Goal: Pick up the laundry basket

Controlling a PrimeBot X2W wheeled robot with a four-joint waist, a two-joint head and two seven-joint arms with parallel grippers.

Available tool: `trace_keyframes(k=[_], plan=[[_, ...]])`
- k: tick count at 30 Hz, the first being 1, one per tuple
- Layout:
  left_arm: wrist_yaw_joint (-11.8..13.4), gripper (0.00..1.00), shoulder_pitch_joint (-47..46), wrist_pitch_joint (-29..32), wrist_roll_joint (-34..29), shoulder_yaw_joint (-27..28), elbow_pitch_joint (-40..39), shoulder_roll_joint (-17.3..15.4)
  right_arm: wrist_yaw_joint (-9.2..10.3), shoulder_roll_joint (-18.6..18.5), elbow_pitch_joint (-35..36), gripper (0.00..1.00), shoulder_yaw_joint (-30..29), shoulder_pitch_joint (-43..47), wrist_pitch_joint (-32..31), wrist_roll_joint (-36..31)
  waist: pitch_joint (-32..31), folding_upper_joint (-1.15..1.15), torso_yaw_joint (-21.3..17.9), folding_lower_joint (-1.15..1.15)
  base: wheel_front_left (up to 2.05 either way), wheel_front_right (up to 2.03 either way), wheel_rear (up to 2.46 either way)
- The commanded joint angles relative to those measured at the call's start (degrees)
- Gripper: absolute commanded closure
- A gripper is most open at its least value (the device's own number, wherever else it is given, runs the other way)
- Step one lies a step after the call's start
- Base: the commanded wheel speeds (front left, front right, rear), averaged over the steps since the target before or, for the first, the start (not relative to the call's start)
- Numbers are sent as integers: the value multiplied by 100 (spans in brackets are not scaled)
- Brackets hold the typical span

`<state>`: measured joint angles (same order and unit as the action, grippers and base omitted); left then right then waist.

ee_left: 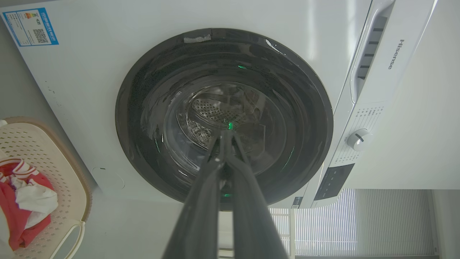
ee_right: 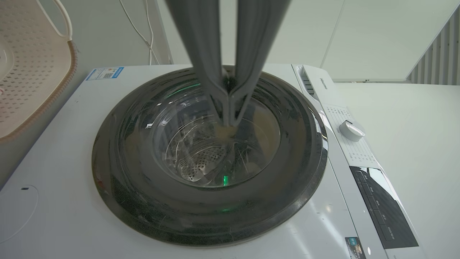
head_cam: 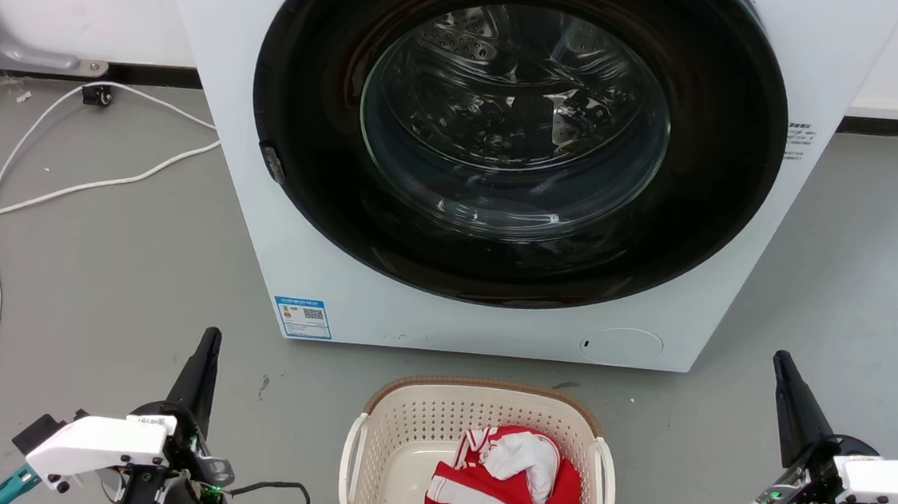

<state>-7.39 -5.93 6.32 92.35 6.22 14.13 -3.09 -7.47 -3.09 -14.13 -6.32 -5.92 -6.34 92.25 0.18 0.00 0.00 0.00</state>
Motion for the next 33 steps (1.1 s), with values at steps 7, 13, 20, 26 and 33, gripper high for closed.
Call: trace_keyframes(k=[7,13,20,26,33], plan=[[-18,100,-63,6,-25,23,8,3,-4,16,-8,100,-9,-70,-17,-23,0,0,0,0,0,0,0],[-18,100,-63,9,-28,25,8,4,-4,16,-8,100,-11,-70,-19,-25,0,0,0,0,0,0,0],[0,0,20,0,1,0,40,12,-1,8,-36,0,-1,22,1,-4,0,0,0,0,0,0,0],[0,0,-18,-146,23,-261,11,17,-1,11,61,0,-32,134,134,-20,4,0,-7,0,0,0,0],[-1,0,-116,-353,-247,-526,-65,16,-2,-33,204,0,-5,250,349,-356,10,0,-14,0,0,0,0]])
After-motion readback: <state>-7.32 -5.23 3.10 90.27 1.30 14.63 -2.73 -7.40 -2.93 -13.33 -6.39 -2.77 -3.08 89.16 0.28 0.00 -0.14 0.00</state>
